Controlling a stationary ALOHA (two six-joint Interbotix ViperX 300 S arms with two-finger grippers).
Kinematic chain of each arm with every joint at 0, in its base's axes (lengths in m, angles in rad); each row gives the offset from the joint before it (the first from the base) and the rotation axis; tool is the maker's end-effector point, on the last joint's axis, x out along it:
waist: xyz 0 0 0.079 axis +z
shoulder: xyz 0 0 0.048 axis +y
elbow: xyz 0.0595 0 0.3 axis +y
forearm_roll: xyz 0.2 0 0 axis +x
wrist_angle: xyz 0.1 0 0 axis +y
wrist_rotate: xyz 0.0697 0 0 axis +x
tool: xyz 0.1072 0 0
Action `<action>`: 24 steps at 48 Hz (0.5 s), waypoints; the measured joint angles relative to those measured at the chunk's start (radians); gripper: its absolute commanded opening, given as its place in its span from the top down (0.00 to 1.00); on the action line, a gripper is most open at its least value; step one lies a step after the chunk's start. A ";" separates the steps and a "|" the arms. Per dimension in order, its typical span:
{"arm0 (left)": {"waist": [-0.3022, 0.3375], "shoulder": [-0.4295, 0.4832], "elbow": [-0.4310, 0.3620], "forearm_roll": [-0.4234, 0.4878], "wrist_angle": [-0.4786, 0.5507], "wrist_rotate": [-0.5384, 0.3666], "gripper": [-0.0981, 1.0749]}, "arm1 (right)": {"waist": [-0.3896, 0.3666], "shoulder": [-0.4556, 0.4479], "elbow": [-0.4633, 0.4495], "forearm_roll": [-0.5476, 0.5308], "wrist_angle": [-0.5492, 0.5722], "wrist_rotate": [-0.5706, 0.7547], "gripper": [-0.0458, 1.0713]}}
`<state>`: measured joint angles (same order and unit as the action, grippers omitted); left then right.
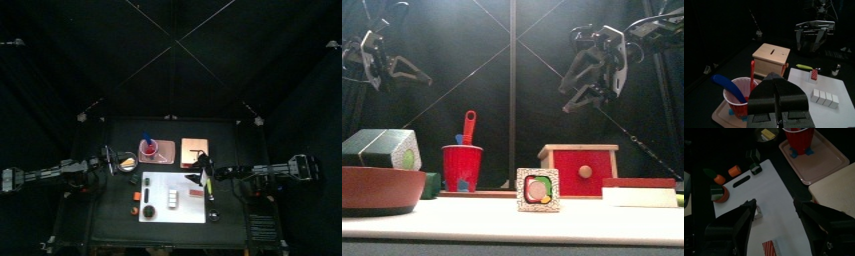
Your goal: Cut the white sushi roll
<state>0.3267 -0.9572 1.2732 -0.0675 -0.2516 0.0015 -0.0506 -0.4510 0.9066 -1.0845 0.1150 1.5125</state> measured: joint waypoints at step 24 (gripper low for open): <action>0.002 0.000 0.000 0.000 0.000 0.000 0.91 | 0.000 0.040 -0.098 -0.061 0.006 -0.002 0.13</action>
<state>0.3283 -0.9572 1.2732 -0.0675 -0.2516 0.0015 -0.0506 -0.4111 0.8084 -1.1459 0.1212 1.5110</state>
